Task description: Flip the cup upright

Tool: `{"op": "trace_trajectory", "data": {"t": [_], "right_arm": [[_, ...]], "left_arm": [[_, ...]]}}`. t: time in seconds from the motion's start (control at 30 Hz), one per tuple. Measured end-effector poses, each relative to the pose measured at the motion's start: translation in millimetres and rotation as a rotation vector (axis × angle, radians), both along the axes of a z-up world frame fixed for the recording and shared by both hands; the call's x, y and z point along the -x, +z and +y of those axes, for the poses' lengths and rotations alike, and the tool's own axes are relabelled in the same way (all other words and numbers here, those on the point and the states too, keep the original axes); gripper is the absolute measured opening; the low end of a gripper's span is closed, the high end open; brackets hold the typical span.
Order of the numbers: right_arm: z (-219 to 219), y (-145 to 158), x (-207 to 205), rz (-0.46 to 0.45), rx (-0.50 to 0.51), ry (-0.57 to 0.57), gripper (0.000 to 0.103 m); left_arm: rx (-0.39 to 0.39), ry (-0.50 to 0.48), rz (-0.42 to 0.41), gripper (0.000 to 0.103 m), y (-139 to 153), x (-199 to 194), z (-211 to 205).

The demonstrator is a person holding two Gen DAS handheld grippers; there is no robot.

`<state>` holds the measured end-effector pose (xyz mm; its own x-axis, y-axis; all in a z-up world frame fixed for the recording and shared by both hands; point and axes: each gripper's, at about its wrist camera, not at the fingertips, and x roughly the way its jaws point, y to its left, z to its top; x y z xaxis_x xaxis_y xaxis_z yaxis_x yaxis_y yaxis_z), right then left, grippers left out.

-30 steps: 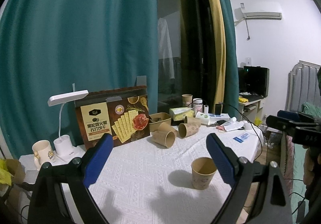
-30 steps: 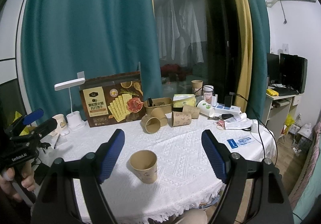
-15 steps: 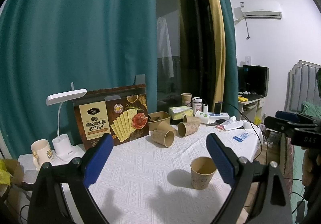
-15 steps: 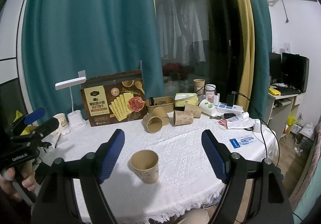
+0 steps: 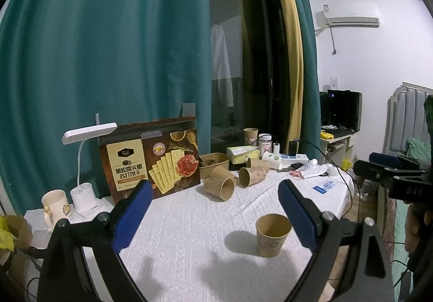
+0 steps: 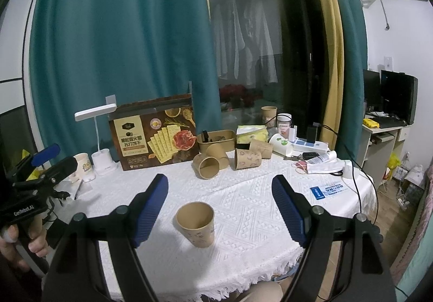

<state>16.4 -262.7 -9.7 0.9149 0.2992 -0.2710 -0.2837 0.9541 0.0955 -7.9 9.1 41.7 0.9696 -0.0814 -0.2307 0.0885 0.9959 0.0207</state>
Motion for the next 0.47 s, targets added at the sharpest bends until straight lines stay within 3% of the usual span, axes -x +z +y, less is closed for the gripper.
{"op": "trace_trajectory", "data": {"t": [0.47], "right_arm": [[1.0, -2.0, -1.9, 0.006, 0.006, 0.005, 0.077]], "left_arm": [[0.004, -0.010, 0.004, 0.094, 2.6, -0.3, -0.7]]}}
